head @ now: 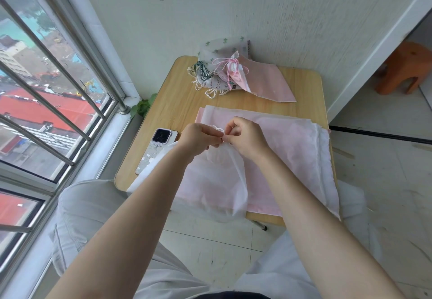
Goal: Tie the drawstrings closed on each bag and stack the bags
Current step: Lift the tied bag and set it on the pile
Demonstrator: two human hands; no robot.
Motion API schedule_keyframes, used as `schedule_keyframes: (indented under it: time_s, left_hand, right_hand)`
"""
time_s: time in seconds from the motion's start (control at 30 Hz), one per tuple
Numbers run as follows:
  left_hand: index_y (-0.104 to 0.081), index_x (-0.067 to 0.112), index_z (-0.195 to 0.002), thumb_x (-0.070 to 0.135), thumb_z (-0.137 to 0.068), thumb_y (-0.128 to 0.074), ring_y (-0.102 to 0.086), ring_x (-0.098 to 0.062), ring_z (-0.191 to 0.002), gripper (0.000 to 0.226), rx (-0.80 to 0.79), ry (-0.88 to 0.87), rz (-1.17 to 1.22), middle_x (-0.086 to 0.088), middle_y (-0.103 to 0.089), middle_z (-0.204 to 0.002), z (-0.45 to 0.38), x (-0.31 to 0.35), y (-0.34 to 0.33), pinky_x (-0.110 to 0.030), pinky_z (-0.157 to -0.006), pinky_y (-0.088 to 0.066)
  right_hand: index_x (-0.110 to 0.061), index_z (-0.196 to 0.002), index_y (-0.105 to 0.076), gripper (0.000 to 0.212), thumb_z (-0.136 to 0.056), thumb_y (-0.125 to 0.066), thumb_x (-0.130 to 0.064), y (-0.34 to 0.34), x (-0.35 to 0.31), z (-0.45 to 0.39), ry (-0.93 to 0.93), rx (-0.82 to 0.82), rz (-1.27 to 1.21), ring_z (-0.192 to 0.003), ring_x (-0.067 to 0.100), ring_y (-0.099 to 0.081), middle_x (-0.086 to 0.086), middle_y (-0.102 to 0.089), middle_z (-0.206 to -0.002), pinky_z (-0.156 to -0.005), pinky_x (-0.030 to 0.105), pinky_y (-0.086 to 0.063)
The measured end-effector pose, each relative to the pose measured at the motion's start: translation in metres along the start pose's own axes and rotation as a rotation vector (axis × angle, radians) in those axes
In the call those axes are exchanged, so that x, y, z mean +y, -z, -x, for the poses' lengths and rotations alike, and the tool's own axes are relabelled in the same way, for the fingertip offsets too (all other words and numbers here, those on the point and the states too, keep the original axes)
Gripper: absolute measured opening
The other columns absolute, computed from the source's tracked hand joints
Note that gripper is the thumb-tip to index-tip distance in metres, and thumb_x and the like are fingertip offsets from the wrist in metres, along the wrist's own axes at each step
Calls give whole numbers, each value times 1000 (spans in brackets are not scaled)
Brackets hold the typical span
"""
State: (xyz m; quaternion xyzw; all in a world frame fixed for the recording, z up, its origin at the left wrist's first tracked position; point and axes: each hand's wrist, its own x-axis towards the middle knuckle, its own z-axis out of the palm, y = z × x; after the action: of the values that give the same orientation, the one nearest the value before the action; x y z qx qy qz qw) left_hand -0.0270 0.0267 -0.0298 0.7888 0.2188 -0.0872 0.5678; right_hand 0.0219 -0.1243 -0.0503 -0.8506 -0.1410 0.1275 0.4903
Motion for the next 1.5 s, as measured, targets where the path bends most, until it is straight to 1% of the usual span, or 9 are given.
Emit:
schedule_keyframes:
  time_s: [0.13, 0.23, 0.5, 0.77, 0.9, 1.13, 1.27, 1.37, 1.5]
  left_hand:
    - [-78, 15, -97, 11, -79, -80, -59, 8, -69, 19, 60, -52, -16, 8, -71, -89, -2, -4, -5, -2, -58, -38]
    - [-78, 18, -97, 18, -78, -82, -63, -3, -90, 19, 103, -103, -98, 7, -73, -102, -3, -6, -9, -6, -69, -41]
    - [-68, 12, -76, 5, -75, -77, -72, -22, -68, 12, 177, -145, -146, -3, -73, -71, -2, -4, -11, -42, -77, -60]
    - [-61, 19, -74, 9, -76, -75, -70, -21, -74, 17, 230, -194, -192, 0, -71, -72, -4, -6, -15, -39, -76, -57]
    - [-60, 14, -85, 9, -80, -70, -63, -17, -82, 12, 187, -252, -296, 4, -66, -83, -4, -8, -14, -17, -66, -46]
    - [-54, 16, -83, 10, -82, -70, -62, -18, -82, 17, 217, -345, -337, 0, -67, -85, -5, -14, -17, -29, -73, -49]
    - [-57, 15, -81, 10, -82, -72, -62, -16, -79, 16, 234, -372, -324, 0, -68, -87, -4, -19, -20, -20, -68, -47]
    - [-66, 16, -81, 14, -80, -71, -59, -6, -73, 6, 228, -358, -357, 1, -68, -94, -3, -21, -21, -6, -59, -39]
    - [-72, 19, -83, 26, -75, -78, -62, -2, -76, 13, 186, -336, -305, 8, -65, -91, -1, -21, -20, -15, -66, -47]
  right_hand:
    - [-12, -79, -61, 16, -78, -76, -7, -2, 0, 1, 13, 39, 12, -65, 15, -59, -2, -68, -65, -69, 33, -51]
    - [-11, -79, -61, 15, -77, -75, -6, -3, 1, 2, 18, 55, 23, -69, 22, -62, 2, -68, -67, -70, 35, -52]
    - [-13, -83, -70, 8, -78, -76, -10, -8, 4, -1, -2, 90, 67, -77, 19, -68, 1, -71, -75, -74, 34, -57]
    - [-6, -100, -74, 19, -92, -57, -9, -9, -2, -5, 149, -32, 364, -89, 24, -65, 9, -72, -95, -77, 35, -53]
    - [-6, -98, -71, 17, -94, -56, -10, -2, -3, -9, 173, -80, 431, -93, 25, -61, 9, -68, -100, -78, 33, -49]
    - [-12, -90, -67, 16, -98, -53, -11, 10, -9, -9, -178, -314, -34, -63, 9, -44, -4, -53, -72, -57, 20, -34]
    - [-13, -77, -62, 25, -99, -50, -9, 11, 0, -13, -412, -384, -349, -56, 9, -34, -1, -44, -65, -53, 23, -24]
    - [-13, -77, -62, 23, -98, -52, -11, 9, 5, -14, -473, -363, -372, -56, 9, -36, -1, -45, -64, -54, 24, -25]
    - [-9, -86, -65, 13, -95, -55, -11, 8, 11, -14, -475, -329, -392, -56, 10, -38, 0, -47, -65, -54, 24, -27]
